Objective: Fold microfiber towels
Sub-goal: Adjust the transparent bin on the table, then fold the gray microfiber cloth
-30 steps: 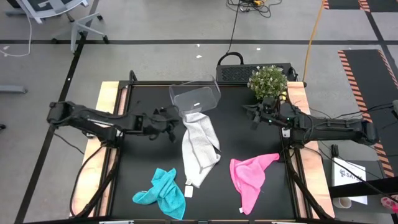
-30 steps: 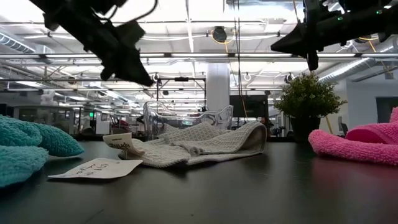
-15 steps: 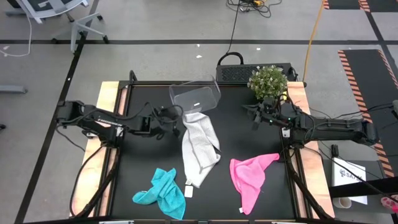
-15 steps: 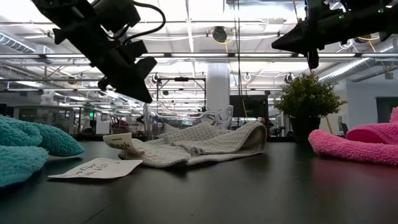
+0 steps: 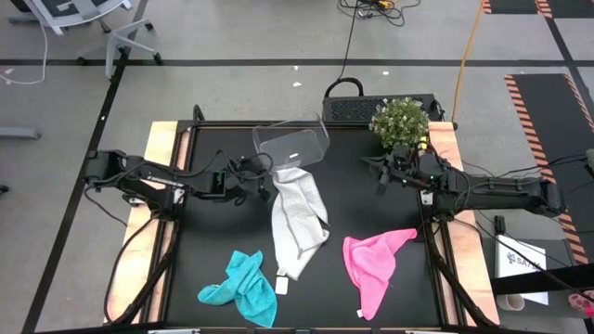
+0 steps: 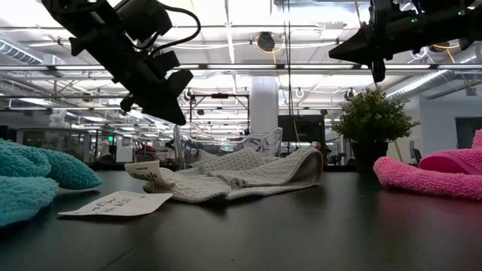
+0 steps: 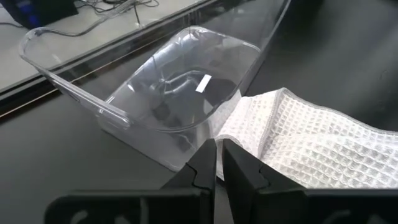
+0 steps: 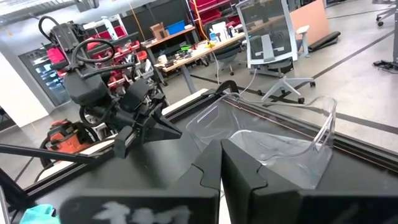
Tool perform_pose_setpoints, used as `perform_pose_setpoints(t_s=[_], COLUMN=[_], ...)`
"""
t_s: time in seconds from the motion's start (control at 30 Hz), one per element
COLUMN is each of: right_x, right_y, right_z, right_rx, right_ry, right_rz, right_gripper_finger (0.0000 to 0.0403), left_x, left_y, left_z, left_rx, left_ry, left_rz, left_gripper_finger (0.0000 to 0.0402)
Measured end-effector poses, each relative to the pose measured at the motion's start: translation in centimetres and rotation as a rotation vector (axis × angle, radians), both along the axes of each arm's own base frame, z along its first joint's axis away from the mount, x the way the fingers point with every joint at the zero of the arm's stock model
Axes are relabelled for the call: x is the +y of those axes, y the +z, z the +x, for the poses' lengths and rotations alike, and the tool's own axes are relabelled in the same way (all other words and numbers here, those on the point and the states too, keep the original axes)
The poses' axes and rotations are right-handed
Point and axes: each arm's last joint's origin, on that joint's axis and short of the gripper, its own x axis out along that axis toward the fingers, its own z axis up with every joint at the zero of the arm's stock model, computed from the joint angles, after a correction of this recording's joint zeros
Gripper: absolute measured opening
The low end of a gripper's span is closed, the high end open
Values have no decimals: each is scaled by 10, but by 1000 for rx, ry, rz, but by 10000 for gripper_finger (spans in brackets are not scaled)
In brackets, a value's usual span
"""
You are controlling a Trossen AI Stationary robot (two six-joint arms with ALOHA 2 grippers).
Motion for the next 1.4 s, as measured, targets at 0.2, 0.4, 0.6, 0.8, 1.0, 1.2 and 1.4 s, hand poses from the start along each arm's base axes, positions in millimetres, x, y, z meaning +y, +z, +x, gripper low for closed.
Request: perform_pose_setpoints(t_s=[0.2,0.4,0.6,0.8,1.0,1.2,1.4], right_x=[0,0,0,0,0,2,13], right_y=[0,0,0,0,-1,-1,9], right_z=[0,0,0,0,0,1,15], right_rx=[3,2,1,2,9,0,198], right_ry=[0,0,0,1,0,51,144], right_rz=[-6,-5,-3,-5,-4,33,100], right_gripper_finger=[0,0,0,0,0,0,0], left_x=[3,8,23,42,56,45,16], left_y=[-19,-28,-30,-29,-19,13,35], left_z=[10,18,14,10,8,4,-3], left_rx=[-2,-25,-3,23,15,-105,-113], left_ry=[40,52,143,205,203,110,-21], left_rz=[-24,-16,23,65,120,124,166], left_gripper_finger=[30,30,30,30,30,30,30])
